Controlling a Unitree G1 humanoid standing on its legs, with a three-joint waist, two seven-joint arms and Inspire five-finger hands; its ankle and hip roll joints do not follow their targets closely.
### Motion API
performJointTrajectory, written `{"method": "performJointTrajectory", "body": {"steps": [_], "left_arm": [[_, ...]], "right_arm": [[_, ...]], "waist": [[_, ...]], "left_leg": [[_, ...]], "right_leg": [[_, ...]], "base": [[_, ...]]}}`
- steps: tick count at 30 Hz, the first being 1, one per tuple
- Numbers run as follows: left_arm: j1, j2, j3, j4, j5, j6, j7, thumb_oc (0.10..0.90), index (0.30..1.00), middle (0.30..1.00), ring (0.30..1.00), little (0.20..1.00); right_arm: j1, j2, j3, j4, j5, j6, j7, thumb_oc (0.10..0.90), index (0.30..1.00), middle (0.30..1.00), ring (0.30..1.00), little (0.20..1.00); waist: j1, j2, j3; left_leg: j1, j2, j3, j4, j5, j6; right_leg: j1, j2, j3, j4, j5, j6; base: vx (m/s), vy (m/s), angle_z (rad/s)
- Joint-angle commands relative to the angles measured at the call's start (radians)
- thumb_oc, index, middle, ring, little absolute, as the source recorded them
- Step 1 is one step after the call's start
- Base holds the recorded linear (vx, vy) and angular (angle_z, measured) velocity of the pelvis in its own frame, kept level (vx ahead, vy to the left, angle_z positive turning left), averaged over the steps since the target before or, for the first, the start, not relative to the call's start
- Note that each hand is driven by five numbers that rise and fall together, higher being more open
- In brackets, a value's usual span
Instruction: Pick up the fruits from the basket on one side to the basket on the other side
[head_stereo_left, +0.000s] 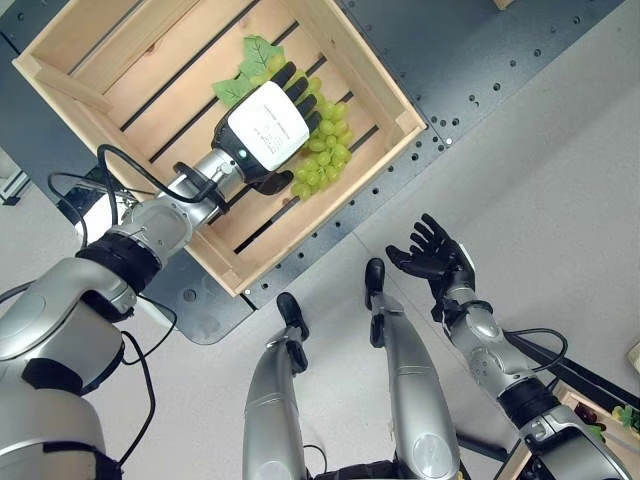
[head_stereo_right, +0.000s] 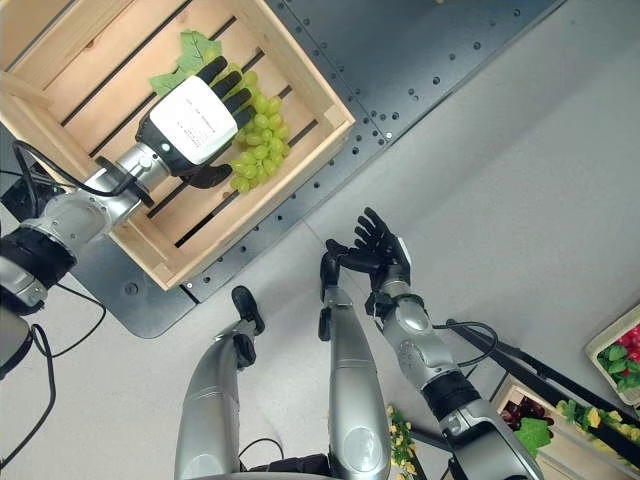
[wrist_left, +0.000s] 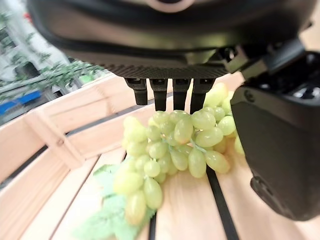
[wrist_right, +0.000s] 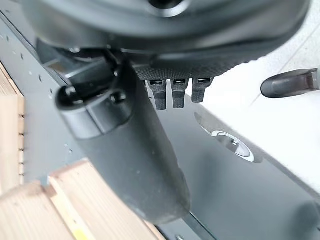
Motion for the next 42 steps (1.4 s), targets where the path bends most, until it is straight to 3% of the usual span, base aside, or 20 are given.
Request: {"method": "performJointTrajectory", "body": {"steps": [1,5,6,10,11,16,18,27,34,36,38,41,42], "left_arm": [[-0.139,0.008,0.015,0.022,0.064,0.036,0.035,0.800,0.900,0.900,0.900,0.900],[-0.189,-0.014,0.016,0.103,0.041,0.062,0.144,0.800,0.900,0.900,0.900,0.900],[-0.208,-0.019,0.023,0.146,0.037,0.039,0.245,0.800,0.900,0.900,0.900,0.900],[-0.226,-0.022,0.036,0.170,0.072,-0.032,0.338,0.800,0.900,0.900,0.900,0.900],[-0.225,-0.026,0.040,0.189,0.110,-0.085,0.391,0.800,0.900,0.900,0.900,0.900],[-0.218,-0.040,0.031,0.193,0.153,-0.179,0.400,0.800,0.900,0.900,0.900,0.900],[-0.218,-0.045,0.013,0.182,0.136,-0.246,0.335,0.800,0.900,0.900,0.900,0.900],[-0.215,-0.042,-0.042,0.152,0.178,-0.373,0.255,0.800,0.900,0.900,0.900,0.900],[-0.226,-0.061,-0.077,0.151,0.191,-0.436,0.254,0.800,0.900,0.900,0.900,0.900],[-0.231,-0.067,-0.081,0.147,0.160,-0.460,0.190,0.800,0.900,0.900,0.900,0.900],[-0.227,-0.073,-0.085,0.144,0.060,-0.434,0.012,0.800,0.900,0.900,0.900,0.900],[-0.225,-0.080,-0.107,0.135,-0.089,-0.284,-0.240,0.800,0.900,0.900,0.900,0.900],[-0.225,-0.082,-0.108,0.134,-0.093,-0.270,-0.265,0.800,0.900,0.900,0.900,0.900]], "right_arm": [[0.018,-0.001,0.006,-0.079,0.019,-0.107,-0.029,0.800,0.900,0.900,0.900,0.900],[0.020,0.006,0.004,-0.084,0.022,-0.109,-0.037,0.800,0.900,0.900,0.900,0.900],[0.033,0.006,0.003,-0.092,0.026,-0.109,-0.036,0.800,0.900,0.900,0.900,0.900],[0.065,0.004,-0.010,-0.094,0.024,-0.106,-0.011,0.800,0.900,0.900,0.900,0.900],[0.077,0.003,-0.010,-0.095,0.023,-0.107,-0.003,0.800,0.900,0.900,0.900,0.900],[0.073,0.006,-0.011,-0.087,0.022,-0.101,0.014,0.800,0.900,0.900,0.900,0.900],[0.055,0.011,-0.008,-0.090,0.016,-0.098,0.002,0.800,0.900,0.900,0.900,0.900],[0.034,0.020,-0.013,-0.080,0.013,-0.080,-0.049,0.800,0.900,0.900,0.900,0.900],[0.020,0.025,-0.002,-0.058,0.030,-0.099,-0.043,0.800,0.900,0.900,0.900,0.900],[0.014,0.026,-0.004,-0.049,0.034,-0.095,-0.042,0.800,0.900,0.900,0.900,0.900],[0.005,0.028,-0.006,-0.041,0.038,-0.094,-0.047,0.800,0.900,0.900,0.900,0.900],[-0.010,0.032,-0.003,-0.039,0.042,-0.095,-0.056,0.800,0.900,0.900,0.900,0.900],[-0.011,0.033,-0.003,-0.040,0.042,-0.095,-0.057,0.800,0.900,0.900,0.900,0.900]], "waist": [[-0.005,-0.034,-0.012],[-0.014,-0.050,-0.012],[-0.020,-0.057,-0.012],[-0.027,-0.062,-0.012],[-0.030,-0.061,-0.012],[-0.032,-0.050,-0.012],[-0.029,-0.044,-0.012],[-0.028,-0.039,-0.012],[-0.032,-0.045,-0.012],[-0.030,-0.045,-0.012],[-0.027,-0.042,-0.012],[-0.027,-0.042,-0.012],[-0.028,-0.043,-0.012]], "left_leg": [[-0.036,-0.014,0.068,0.059,-0.057,0.002],[-0.058,-0.009,0.085,0.055,-0.043,0.012],[-0.063,-0.005,0.089,0.057,-0.042,0.011],[-0.067,-0.004,0.089,0.062,-0.045,0.008],[-0.064,-0.005,0.090,0.061,-0.048,0.009],[-0.067,-0.005,0.090,0.061,-0.050,0.008],[-0.069,-0.006,0.086,0.061,-0.051,0.005],[-0.069,-0.007,0.095,0.048,-0.048,0.005],[-0.071,-0.003,0.108,0.038,-0.043,0.005],[-0.072,-0.003,0.107,0.040,-0.044,0.003],[-0.073,-0.006,0.103,0.040,-0.044,0.002],[-0.075,-0.007,0.106,0.034,-0.038,0.002],[-0.076,-0.007,0.107,0.033,-0.038,0.002]], "right_leg": [[0.052,0.032,0.004,0.022,-0.092,0.041],[0.022,0.036,0.003,0.021,-0.076,0.039],[0.016,0.040,0.002,0.018,-0.073,0.037],[0.010,0.045,0.002,0.024,-0.073,0.036],[0.009,0.046,0.004,0.027,-0.076,0.036],[0.001,0.042,0.005,0.032,-0.079,0.035],[-0.001,0.039,0.002,0.032,-0.080,0.035],[-0.004,0.039,-0.005,0.013,-0.071,0.040],[-0.004,0.042,-0.008,-0.008,-0.063,0.041],[-0.002,0.040,-0.012,-0.009,-0.062,0.041],[-0.001,0.039,-0.014,-0.010,-0.062,0.041],[0.001,0.041,-0.015,-0.023,-0.056,0.043],[0.000,0.041,-0.014,-0.024,-0.056,0.044]], "base": [[0.00,0.000,0.00],[0.01,-0.035,-0.01],[0.02,-0.034,-0.01],[0.02,-0.021,-0.04],[0.03,-0.022,-0.07],[0.00,-0.007,0.00],[0.00,-0.047,0.01],[0.00,-0.012,0.01],[0.00,-0.005,0.00],[0.00,-0.017,-0.01],[0.00,0.000,0.00],[0.00,0.000,0.00],[0.00,0.000,0.00]]}}
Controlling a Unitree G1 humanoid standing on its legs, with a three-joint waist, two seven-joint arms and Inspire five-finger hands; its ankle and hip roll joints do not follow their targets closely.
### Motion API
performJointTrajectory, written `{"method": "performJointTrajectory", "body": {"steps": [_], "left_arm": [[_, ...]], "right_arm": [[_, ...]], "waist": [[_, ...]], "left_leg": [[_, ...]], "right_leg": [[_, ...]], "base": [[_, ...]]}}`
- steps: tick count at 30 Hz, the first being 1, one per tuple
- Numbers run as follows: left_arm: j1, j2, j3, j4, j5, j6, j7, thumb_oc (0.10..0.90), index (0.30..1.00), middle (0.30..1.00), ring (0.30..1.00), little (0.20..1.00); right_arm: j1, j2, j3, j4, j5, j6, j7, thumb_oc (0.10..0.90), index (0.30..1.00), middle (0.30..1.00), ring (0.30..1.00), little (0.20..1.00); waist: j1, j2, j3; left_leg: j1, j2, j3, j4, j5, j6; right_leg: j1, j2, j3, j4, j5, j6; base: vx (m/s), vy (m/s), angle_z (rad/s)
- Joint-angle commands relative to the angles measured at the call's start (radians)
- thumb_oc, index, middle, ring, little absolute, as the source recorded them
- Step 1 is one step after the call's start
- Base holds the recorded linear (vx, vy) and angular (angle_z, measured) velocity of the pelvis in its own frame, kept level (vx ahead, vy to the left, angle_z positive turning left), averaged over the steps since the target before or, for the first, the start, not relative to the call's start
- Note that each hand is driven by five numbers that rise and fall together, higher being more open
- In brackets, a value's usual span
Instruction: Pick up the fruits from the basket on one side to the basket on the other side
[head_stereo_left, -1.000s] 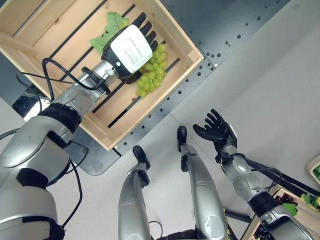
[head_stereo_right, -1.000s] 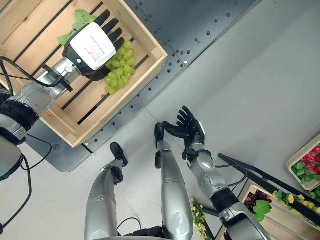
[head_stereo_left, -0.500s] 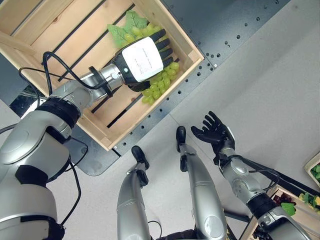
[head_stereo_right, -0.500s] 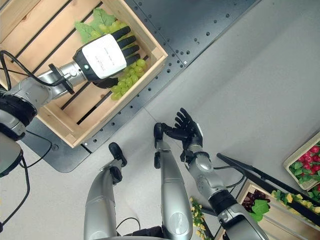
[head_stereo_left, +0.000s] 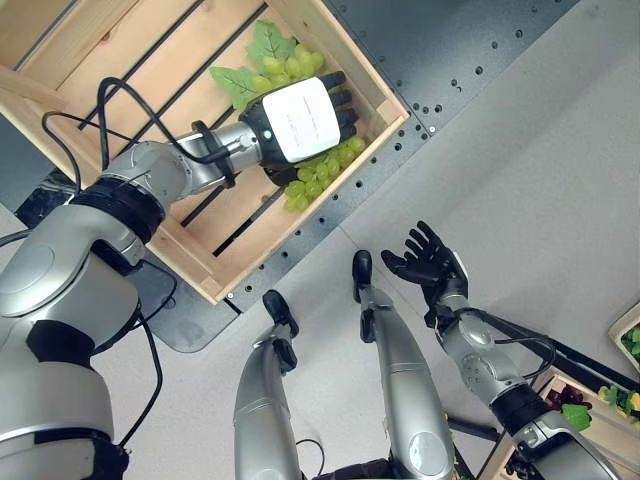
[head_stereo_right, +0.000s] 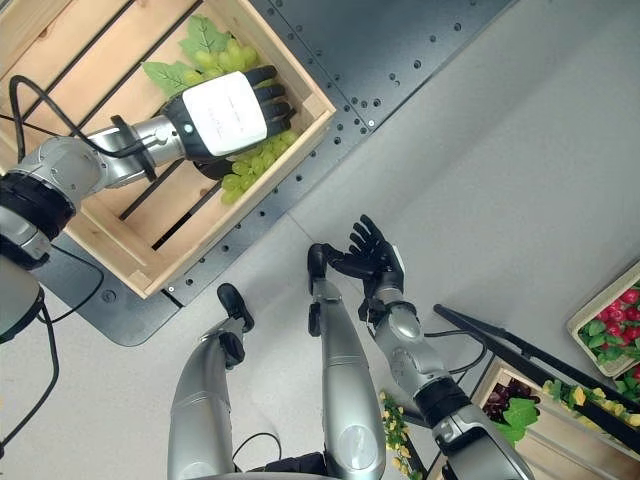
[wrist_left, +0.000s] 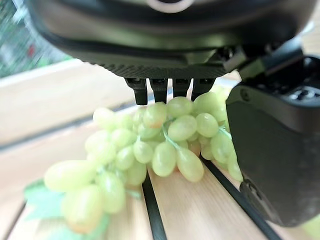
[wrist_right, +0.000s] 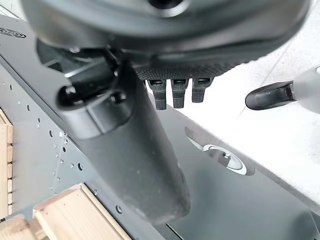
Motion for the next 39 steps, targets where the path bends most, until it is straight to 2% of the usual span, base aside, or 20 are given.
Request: {"method": "performJointTrajectory", "body": {"steps": [1,3,4,6,8,9,10,11,12,14,21,24,26,28,30,31,33,34,37,39], "left_arm": [[0.014,-0.013,-0.007,-0.004,-0.105,0.108,-0.263,0.800,0.900,0.900,0.900,0.900],[0.016,-0.009,0.000,0.002,-0.145,0.190,-0.403,0.800,0.900,0.900,0.900,0.900],[0.017,-0.009,0.000,0.001,-0.146,0.193,-0.415,0.800,0.900,0.900,0.900,0.900],[0.027,-0.010,0.003,0.012,-0.154,0.260,-0.541,0.800,0.900,0.900,0.900,0.900],[0.035,-0.014,0.004,0.012,-0.152,0.287,-0.583,0.800,0.900,0.900,0.900,0.900],[0.044,-0.022,0.008,0.014,-0.135,0.318,-0.620,0.632,0.648,0.648,0.648,0.648],[0.047,-0.028,0.011,0.020,-0.121,0.340,-0.640,0.544,0.516,0.516,0.516,0.516],[0.048,-0.028,0.011,0.021,-0.118,0.342,-0.643,0.544,0.516,0.516,0.516,0.516],[0.054,-0.033,0.014,0.033,-0.093,0.364,-0.645,0.400,0.300,0.300,0.300,0.300],[0.055,-0.032,0.016,0.039,-0.079,0.362,-0.636,0.400,0.300,0.300,0.300,0.300],[0.076,-0.007,0.043,0.030,-0.018,0.338,-0.483,0.400,0.300,0.300,0.300,0.300],[0.083,0.023,0.054,0.015,0.024,0.310,-0.355,0.400,0.300,0.300,0.300,0.300],[0.100,0.031,0.058,0.013,0.033,0.308,-0.308,0.400,0.300,0.300,0.300,0.300],[0.124,0.063,0.079,0.011,0.025,0.310,-0.206,0.400,0.300,0.300,0.300,0.300],[0.142,0.078,0.095,0.007,-0.027,0.322,-0.166,0.400,0.300,0.300,0.300,0.300],[0.167,0.097,0.125,-0.004,-0.150,0.349,-0.115,0.400,0.300,0.300,0.300,0.300],[0.192,0.111,0.157,-0.008,-0.241,0.357,-0.070,0.400,0.300,0.300,0.300,0.300],[0.231,0.125,0.206,0.006,-0.334,0.354,-0.015,0.400,0.300,0.300,0.300,0.300],[0.293,0.145,0.273,0.023,-0.416,0.325,0.054,0.400,0.300,0.300,0.300,0.300],[0.368,0.161,0.356,0.009,-0.490,0.308,0.095,0.400,0.300,0.300,0.300,0.300]], "right_arm": [[-0.012,-0.001,-0.031,-0.062,0.032,-0.075,-0.040,0.800,0.900,0.900,0.900,0.900],[-0.003,-0.008,-0.038,-0.071,0.031,-0.080,-0.040,0.800,0.900,0.900,0.900,0.900],[-0.002,-0.009,-0.038,-0.072,0.031,-0.081,-0.041,0.800,0.900,0.900,0.900,0.900],[0.007,-0.014,-0.050,-0.076,0.032,-0.088,-0.036,0.800,0.900,0.900,0.900,0.900],[0.011,-0.014,-0.052,-0.076,0.033,-0.095,-0.036,0.800,0.900,0.900,0.900,0.900],[0.011,-0.016,-0.057,-0.074,0.038,-0.104,-0.032,0.800,0.900,0.900,0.900,0.900],[0.006,-0.015,-0.057,-0.071,0.041,-0.108,-0.033,0.800,0.900,0.900,0.900,0.900],[0.006,-0.015,-0.057,-0.071,0.042,-0.109,-0.034,0.800,0.900,0.900,0.900,0.900],[-0.002,-0.011,-0.056,-0.066,0.045,-0.115,-0.037,0.800,0.900,0.900,0.900,0.900],[-0.004,-0.011,-0.059,-0.067,0.045,-0.116,-0.039,0.800,0.900,0.900,0.900,0.900],[0.022,-0.011,-0.074,-0.071,0.058,-0.124,-0.036,0.800,0.900,0.900,0.900,0.900],[0.041,-0.010,-0.073,-0.077,0.055,-0.127,-0.026,0.800,0.900,0.900,0.900,0.900],[0.058,-0.010,-0.069,-0.073,0.056,-0.128,-0.020,0.800,0.900,0.900,0.900,0.900],[0.086,-0.014,-0.073,-0.072,0.056,-0.133,-0.004,0.800,0.900,0.900,0.900,0.900],[0.100,-0.015,-0.075,-0.078,0.050,-0.132,0.001,0.800,0.900,0.900,0.900,0.900],[0.116,-0.020,-0.082,-0.086,0.049,-0.131,0.011,0.800,0.900,0.900,0.900,0.900],[0.125,-0.021,-0.086,-0.089,0.048,-0.130,0.017,0.800,0.900,0.900,0.900,0.900],[0.139,-0.018,-0.095,-0.093,0.042,-0.127,0.025,0.800,0.900,0.900,0.900,0.900],[0.154,-0.012,-0.105,-0.105,0.026,-0.110,0.024,0.800,0.900,0.900,0.900,0.900],[0.174,-0.017,-0.118,-0.119,0.016,-0.084,0.029,0.800,0.900,0.900,0.900,0.900]], "waist": [[0.004,-0.016,-0.011],[0.003,-0.017,-0.011],[0.003,-0.017,-0.011],[0.000,-0.017,-0.011],[0.000,-0.016,-0.011],[0.000,-0.018,-0.011],[-0.001,-0.020,-0.011],[-0.001,-0.020,-0.011],[0.000,-0.024,-0.011],[0.000,-0.025,-0.011],[0.012,-0.018,-0.011],[0.022,-0.011,-0.011],[0.026,-0.009,-0.011],[0.035,-0.005,-0.011],[0.039,-0.001,-0.011],[0.046,0.003,-0.011],[0.052,0.005,-0.011],[0.057,0.006,-0.011],[0.061,0.008,-0.011],[0.062,0.011,-0.011]], "left_leg": [[-0.029,-0.024,0.081,0.010,-0.019,-0.003],[-0.037,-0.024,0.082,0.006,-0.015,-0.005],[-0.038,-0.024,0.081,0.006,-0.015,-0.005],[-0.045,-0.025,0.083,-0.003,-0.010,-0.005],[-0.045,-0.026,0.085,-0.008,-0.008,-0.005],[-0.050,-0.026,0.085,-0.009,-0.008,-0.004],[-0.052,-0.026,0.087,-0.011,-0.007,-0.004],[-0.052,-0.026,0.087,-0.011,-0.007,-0.004],[-0.054,-0.024,0.087,-0.010,-0.007,-0.005],[-0.055,-0.024,0.088,-0.011,-0.007,-0.006],[-0.038,-0.026,0.082,-0.008,-0.012,-0.003],[0.003,-0.030,0.079,-0.008,-0.019,-0.001],[0.042,-0.032,0.068,-0.008,-0.034,-0.008],[0.099,-0.035,0.063,-0.009,-0.045,-0.008],[0.132,-0.040,0.061,-0.015,-0.049,-0.006],[0.173,-0.045,0.060,-0.024,-0.052,-0.004],[0.210,-0.048,0.059,-0.031,-0.055,-0.003],[0.256,-0.052,0.055,-0.036,-0.060,-0.002],[0.316,-0.055,0.044,-0.046,-0.060,-0.005],[0.399,-0.057,0.027,-0.069,-0.060,-0.008]], "right_leg": [[0.042,0.035,-0.014,-0.026,-0.055,0.044],[0.039,0.035,-0.016,-0.036,-0.051,0.045],[0.038,0.036,-0.016,-0.037,-0.050,0.045],[0.031,0.035,-0.016,-0.046,-0.044,0.047],[0.030,0.035,-0.017,-0.051,-0.043,0.047],[0.027,0.035,-0.018,-0.053,-0.043,0.048],[0.026,0.035,-0.020,-0.055,-0.042,0.048],[0.026,0.036,-0.021,-0.056,-0.042,0.048],[0.026,0.035,-0.024,-0.058,-0.041,0.048],[0.027,0.035,-0.026,-0.061,-0.040,0.049],[0.044,0.030,-0.030,-0.050,-0.050,0.045],[0.087,0.027,-0.033,-0.047,-0.059,0.045],[0.128,0.027,-0.034,-0.045,-0.075,0.052],[0.186,0.022,-0.037,-0.044,-0.087,0.055],[0.218,0.019,-0.038,-0.046,-0.091,0.057],[0.257,0.017,-0.040,-0.049,-0.098,0.058],[0.292,0.015,-0.043,-0.053,-0.103,0.059],[0.342,0.013,-0.046,-0.065,-0.108,0.057],[0.408,0.012,-0.047,-0.084,-0.111,0.051],[0.499,0.015,-0.041,-0.118,-0.115,0.041]], "base": [[0.00,0.000,0.00],[0.00,0.000,0.00],[0.00,0.000,0.00],[0.00,-0.005,-0.02],[0.00,-0.013,-0.04],[0.00,0.000,0.00],[0.00,0.000,0.00],[0.00,0.000,0.00],[0.00,0.000,0.00],[0.00,0.000,0.00],[0.00,0.001,0.00],[0.01,0.027,-0.02],[0.04,0.042,-0.03],[0.00,0.043,-0.01],[0.00,0.044,-0.01],[0.01,0.038,0.00],[0.02,0.032,0.02],[0.02,0.036,0.05],[0.02,0.047,0.03],[0.05,0.063,-0.01]]}}
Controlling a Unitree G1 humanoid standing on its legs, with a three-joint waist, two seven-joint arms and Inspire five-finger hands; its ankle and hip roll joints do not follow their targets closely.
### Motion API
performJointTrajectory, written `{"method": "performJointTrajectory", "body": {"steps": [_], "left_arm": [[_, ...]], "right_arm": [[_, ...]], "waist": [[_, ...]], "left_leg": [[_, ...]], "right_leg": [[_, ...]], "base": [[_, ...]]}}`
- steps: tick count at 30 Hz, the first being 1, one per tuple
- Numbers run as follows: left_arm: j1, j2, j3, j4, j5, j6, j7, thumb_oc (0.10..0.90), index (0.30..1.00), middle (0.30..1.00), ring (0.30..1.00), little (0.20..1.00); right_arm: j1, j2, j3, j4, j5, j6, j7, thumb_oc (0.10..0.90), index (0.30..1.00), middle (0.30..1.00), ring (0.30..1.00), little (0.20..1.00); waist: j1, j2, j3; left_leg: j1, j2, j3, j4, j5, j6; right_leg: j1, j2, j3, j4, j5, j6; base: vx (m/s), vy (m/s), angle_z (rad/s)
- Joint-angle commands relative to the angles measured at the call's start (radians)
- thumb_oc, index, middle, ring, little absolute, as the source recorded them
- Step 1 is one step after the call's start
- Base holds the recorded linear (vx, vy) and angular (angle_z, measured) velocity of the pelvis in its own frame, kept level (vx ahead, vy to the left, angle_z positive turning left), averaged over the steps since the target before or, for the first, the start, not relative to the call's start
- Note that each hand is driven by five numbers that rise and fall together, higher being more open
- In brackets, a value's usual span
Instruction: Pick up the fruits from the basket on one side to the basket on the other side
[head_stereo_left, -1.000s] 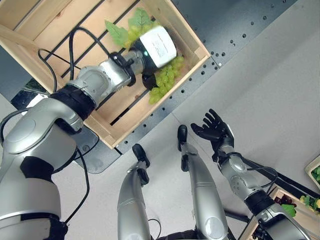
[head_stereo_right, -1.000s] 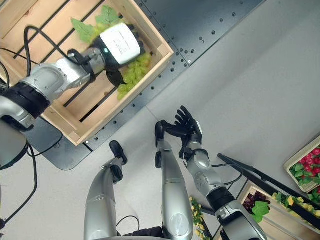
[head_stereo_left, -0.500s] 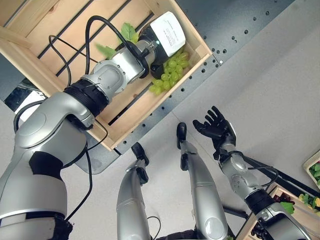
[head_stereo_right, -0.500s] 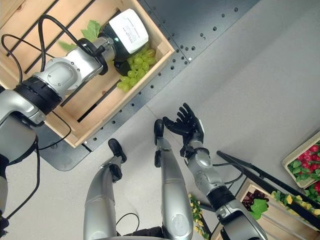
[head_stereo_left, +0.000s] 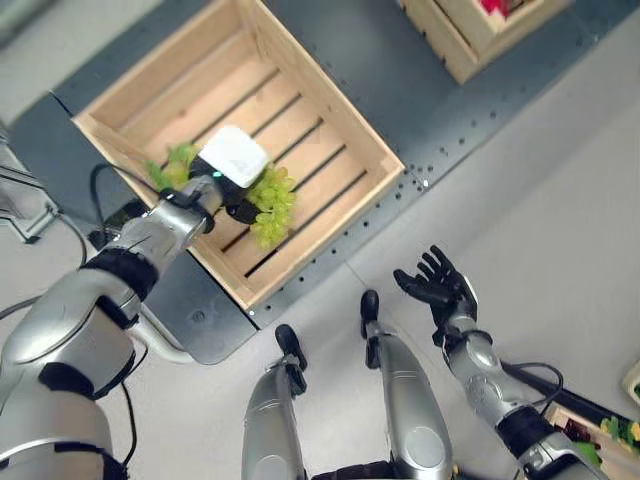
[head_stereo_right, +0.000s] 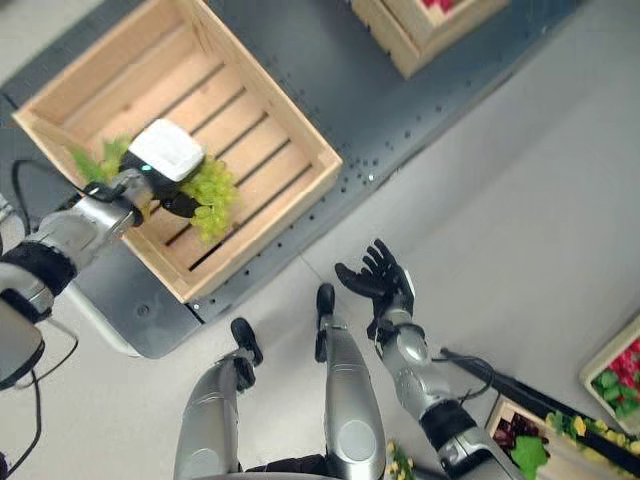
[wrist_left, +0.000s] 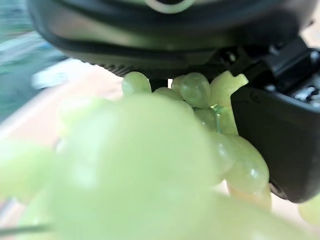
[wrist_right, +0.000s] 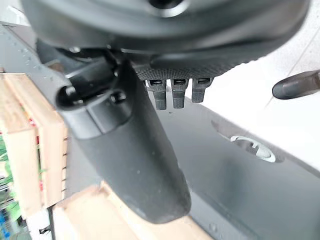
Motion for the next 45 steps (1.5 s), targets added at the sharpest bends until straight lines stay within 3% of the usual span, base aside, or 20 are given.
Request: {"method": "performJointTrajectory", "body": {"steps": [1,4,10,13,15,16,17,18,19,21,22,26,29,32,39,42,45], "left_arm": [[-0.022,0.076,0.177,-0.041,-0.148,0.010,0.164,0.400,0.300,0.300,0.300,0.300],[0.079,0.065,0.287,-0.075,-0.234,-0.012,0.188,0.400,0.300,0.300,0.300,0.300],[0.271,0.008,0.489,-0.170,-0.422,-0.071,0.203,0.400,0.300,0.300,0.300,0.300],[0.353,-0.032,0.573,-0.242,-0.572,-0.109,0.152,0.400,0.300,0.300,0.300,0.300],[0.392,-0.073,0.619,-0.278,-0.712,-0.142,0.105,0.400,0.300,0.300,0.300,0.300],[0.424,-0.119,0.658,-0.308,-0.875,-0.158,0.024,0.400,0.300,0.300,0.300,0.300],[0.430,-0.129,0.665,-0.314,-0.904,-0.159,0.005,0.400,0.300,0.300,0.300,0.300],[0.463,-0.206,0.706,-0.352,-1.096,-0.173,-0.092,0.400,0.300,0.300,0.300,0.300],[0.483,-0.282,0.731,-0.389,-1.196,-0.178,-0.183,0.400,0.300,0.300,0.300,0.300],[0.489,-0.314,0.735,-0.416,-1.222,-0.175,-0.202,0.400,0.300,0.300,0.300,0.300],[0.491,-0.364,0.724,-0.469,-1.319,-0.167,-0.263,0.400,0.300,0.300,0.300,0.300],[0.485,-0.402,0.716,-0.530,-1.460,-0.184,-0.348,0.400,0.300,0.300,0.300,0.300],[0.500,-0.443,0.705,-0.596,-1.552,-0.176,-0.441,0.400,0.300,0.300,0.300,0.300],[0.519,-0.463,0.693,-0.628,-1.572,-0.166,-0.496,0.400,0.300,0.300,0.300,0.300],[0.509,-0.477,0.616,-0.637,-1.614,-0.062,-0.672,0.402,0.302,0.302,0.302,0.302],[0.497,-0.477,0.590,-0.632,-1.591,-0.037,-0.713,0.435,0.352,0.352,0.352,0.352],[0.472,-0.469,0.558,-0.625,-1.583,-0.025,-0.747,0.400,0.300,0.300,0.300,0.300]], "right_arm": [[0.017,-0.019,-0.104,-0.118,-0.025,-0.036,0.043,0.800,0.900,0.900,0.900,0.900],[0.036,-0.017,-0.115,-0.118,-0.054,-0.019,0.044,0.800,0.900,0.900,0.900,0.900],[0.080,-0.005,-0.122,-0.122,-0.123,0.009,0.055,0.800,0.900,0.900,0.900,0.900],[0.098,0.009,-0.121,-0.123,-0.134,0.019,0.099,0.800,0.900,0.900,0.900,0.900],[0.106,0.022,-0.118,-0.124,-0.135,0.016,0.135,0.800,0.900,0.900,0.900,0.900],[0.106,0.039,-0.113,-0.120,-0.147,0.019,0.162,0.800,0.900,0.900,0.900,0.900],[0.106,0.043,-0.112,-0.118,-0.148,0.018,0.169,0.800,0.900,0.900,0.900,0.900],[0.103,0.065,-0.102,-0.112,-0.177,0.038,0.214,0.800,0.900,0.900,0.900,0.900],[0.090,0.083,-0.090,-0.106,-0.194,0.062,0.266,0.800,0.900,0.900,0.900,0.900],[0.081,0.086,-0.085,-0.105,-0.198,0.068,0.289,0.800,0.900,0.900,0.900,0.900],[0.053,0.085,-0.074,-0.101,-0.201,0.086,0.340,0.800,0.900,0.900,0.900,0.900],[0.011,0.068,-0.065,-0.110,-0.205,0.098,0.362,0.800,0.900,0.900,0.900,0.900],[-0.033,0.084,-0.057,-0.117,-0.133,0.130,0.393,0.800,0.900,0.900,0.900,0.900],[-0.042,0.101,-0.048,-0.130,-0.098,0.149,0.420,0.800,0.900,0.900,0.900,0.900],[-0.099,0.120,-0.010,-0.196,0.001,0.208,0.470,0.800,0.900,0.900,0.900,0.900],[-0.113,0.133,0.003,-0.211,0.007,0.215,0.478,0.800,0.900,0.900,0.900,0.900],[-0.142,0.140,0.026,-0.224,0.016,0.227,0.460,0.800,0.900,0.900,0.900,0.900]], "waist": [[-0.019,0.013,-0.008],[-0.017,0.026,-0.023],[-0.007,0.056,-0.127],[0.002,0.069,-0.194],[0.008,0.076,-0.225],[0.015,0.082,-0.256],[0.016,0.083,-0.262],[0.026,0.089,-0.295],[0.035,0.092,-0.320],[0.039,0.093,-0.330],[0.052,0.093,-0.354],[0.067,0.089,-0.380],[0.086,0.090,-0.400],[0.095,0.092,-0.411],[0.107,0.085,-0.430],[0.109,0.085,-0.443],[0.114,0.086,-0.450]], "left_leg": [[0.052,-0.054,0.012,0.046,-0.074,0.010],[0.147,-0.057,0.013,0.003,-0.070,0.005],[0.280,-0.076,0.007,-0.116,-0.059,0.004],[0.337,-0.088,0.005,-0.193,-0.029,0.008],[0.365,-0.092,-0.002,-0.225,-0.019,0.006],[0.395,-0.094,-0.005,-0.257,-0.011,0.005],[0.399,-0.095,-0.006,-0.262,-0.010,0.004],[0.426,-0.096,-0.013,-0.288,-0.003,0.002],[0.451,-0.096,-0.019,-0.310,0.002,0.001],[0.463,-0.094,-0.023,-0.322,0.004,0.000],[0.489,-0.092,-0.036,-0.346,0.007,-0.002],[0.513,-0.090,-0.049,-0.382,0.016,-0.004],[0.532,-0.092,-0.062,-0.426,0.035,-0.008],[0.533,-0.090,-0.074,-0.438,0.039,-0.008],[0.544,-0.084,-0.073,-0.438,0.033,-0.001],[0.548,-0.083,-0.071,-0.438,0.030,0.001],[0.551,-0.082,-0.073,-0.438,0.030,0.000]], "right_leg": [[0.170,0.003,-0.016,-0.036,-0.113,0.039],[0.264,0.001,-0.018,-0.076,-0.118,0.032],[0.389,-0.010,-0.020,-0.161,-0.117,0.036],[0.438,-0.009,-0.023,-0.211,-0.095,0.038],[0.465,-0.010,-0.025,-0.232,-0.089,0.040],[0.492,-0.009,-0.030,-0.253,-0.084,0.043],[0.497,-0.009,-0.032,-0.257,-0.083,0.043],[0.528,-0.008,-0.041,-0.277,-0.080,0.045],[0.555,-0.007,-0.052,-0.293,-0.078,0.045],[0.568,-0.007,-0.058,-0.300,-0.078,0.044],[0.599,-0.004,-0.070,-0.323,-0.074,0.044],[0.632,-0.001,-0.087,-0.370,-0.056,0.048],[0.642,-0.004,-0.102,-0.399,-0.036,0.056],[0.647,-0.001,-0.112,-0.399,-0.038,0.057],[0.662,-0.003,-0.124,-0.399,-0.043,0.059],[0.665,-0.004,-0.124,-0.399,-0.043,0.062],[0.668,-0.006,-0.128,-0.399,-0.043,0.064]], "base": [[0.05,0.057,-0.03],[0.07,0.063,-0.03],[0.10,0.046,-0.01],[0.04,0.009,0.00],[0.08,-0.006,0.05],[0.09,-0.012,0.07],[0.13,-0.037,0.11],[0.11,-0.058,0.10],[0.10,-0.055,0.10],[0.05,-0.055,0.10],[0.05,-0.085,0.20],[0.01,-0.067,0.15],[-0.03,-0.049,0.02],[-0.03,-0.035,0.04],[-0.02,-0.015,0.03],[0.00,0.000,0.00],[0.00,0.000,0.00]]}}
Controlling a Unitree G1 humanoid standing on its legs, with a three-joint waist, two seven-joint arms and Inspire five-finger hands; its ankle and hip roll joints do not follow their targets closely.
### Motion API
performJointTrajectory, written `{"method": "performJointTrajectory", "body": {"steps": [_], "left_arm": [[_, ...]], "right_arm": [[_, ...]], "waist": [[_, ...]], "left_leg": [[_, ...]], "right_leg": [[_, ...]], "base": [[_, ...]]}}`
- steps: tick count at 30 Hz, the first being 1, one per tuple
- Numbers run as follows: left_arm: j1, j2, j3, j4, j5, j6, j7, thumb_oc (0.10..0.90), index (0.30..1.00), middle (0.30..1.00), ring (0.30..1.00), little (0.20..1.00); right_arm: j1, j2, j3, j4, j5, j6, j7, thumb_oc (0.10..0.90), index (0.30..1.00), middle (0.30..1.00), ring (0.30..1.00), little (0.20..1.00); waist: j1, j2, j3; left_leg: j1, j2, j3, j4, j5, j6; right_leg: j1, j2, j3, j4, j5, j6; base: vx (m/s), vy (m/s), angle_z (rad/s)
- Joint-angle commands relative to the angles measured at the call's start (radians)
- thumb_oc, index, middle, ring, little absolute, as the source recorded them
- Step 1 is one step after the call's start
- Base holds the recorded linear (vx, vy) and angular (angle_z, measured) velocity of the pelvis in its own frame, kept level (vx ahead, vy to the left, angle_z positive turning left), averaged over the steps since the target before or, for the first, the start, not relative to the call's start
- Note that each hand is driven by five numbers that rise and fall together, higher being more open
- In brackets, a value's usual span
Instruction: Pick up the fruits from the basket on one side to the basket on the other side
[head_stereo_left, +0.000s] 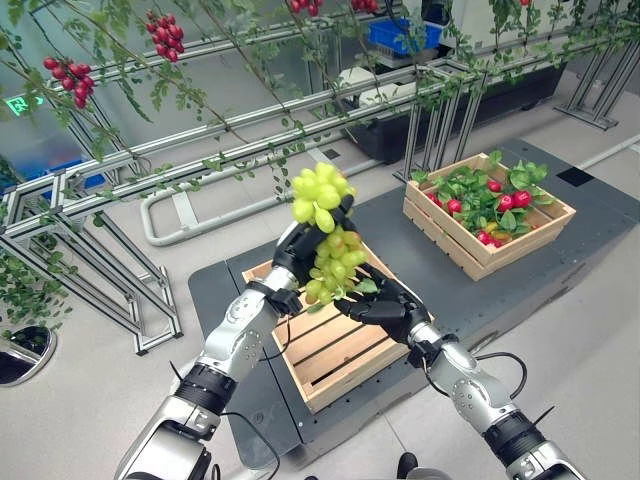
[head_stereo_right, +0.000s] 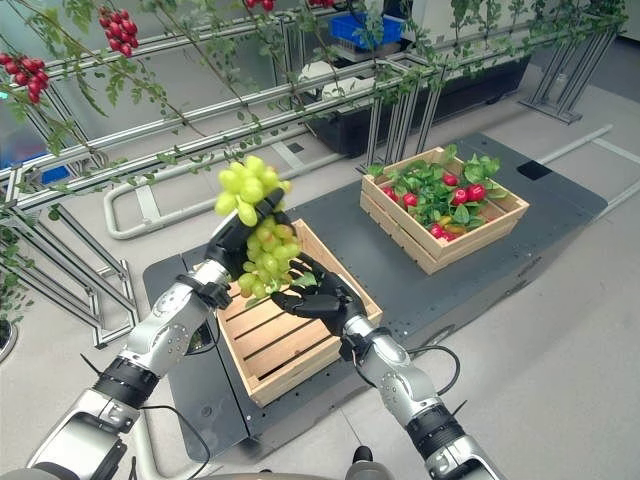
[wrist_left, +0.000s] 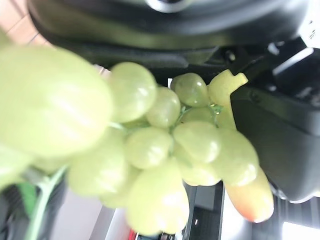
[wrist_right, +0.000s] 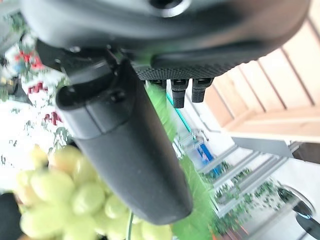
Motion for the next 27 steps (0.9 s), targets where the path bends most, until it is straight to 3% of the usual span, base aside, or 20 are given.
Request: {"method": "performJointTrajectory", "body": {"steps": [1,4,17,27], "left_arm": [[-0.146,0.016,-0.001,-0.003,-0.012,-0.079,-0.063,0.400,0.300,0.300,0.300,0.300],[-0.156,0.012,-0.021,-0.017,-0.013,-0.060,-0.105,0.400,0.300,0.300,0.300,0.300],[-0.160,-0.005,-0.078,-0.040,0.082,-0.054,-0.072,0.400,0.300,0.300,0.300,0.300],[-0.177,0.060,-0.065,0.005,0.197,-0.097,-0.044,0.400,0.300,0.300,0.300,0.300]], "right_arm": [[-0.105,0.073,-0.007,-0.083,0.085,-0.053,0.050,0.800,0.900,0.900,0.900,0.900],[-0.118,0.081,0.006,-0.086,0.094,-0.049,0.038,0.800,0.900,0.900,0.900,0.900],[-0.161,0.115,0.034,-0.096,0.118,-0.090,-0.016,0.800,0.900,0.900,0.900,0.900],[-0.155,0.090,0.018,-0.108,0.140,-0.071,-0.006,0.800,0.900,0.900,0.900,0.900]], "waist": [[0.004,-0.025,-0.098],[0.007,-0.026,-0.104],[0.020,-0.030,-0.110],[0.019,-0.032,-0.116]], "left_leg": [[-0.020,-0.049,-0.020,0.002,-0.073,0.021],[-0.018,-0.048,-0.023,0.002,-0.076,0.023],[-0.012,-0.044,-0.027,0.002,-0.082,0.028],[-0.020,-0.045,-0.027,0.002,-0.080,0.029]], "right_leg": [[0.077,-0.054,-0.041,0.002,-0.102,0.014],[0.078,-0.055,-0.040,0.002,-0.103,0.016],[0.084,-0.058,-0.047,0.002,-0.107,0.020],[0.074,-0.059,-0.041,0.002,-0.105,0.022]], "base": [[0.00,0.000,0.00],[0.00,0.000,0.00],[0.00,0.000,0.00],[0.00,0.000,0.00]]}}
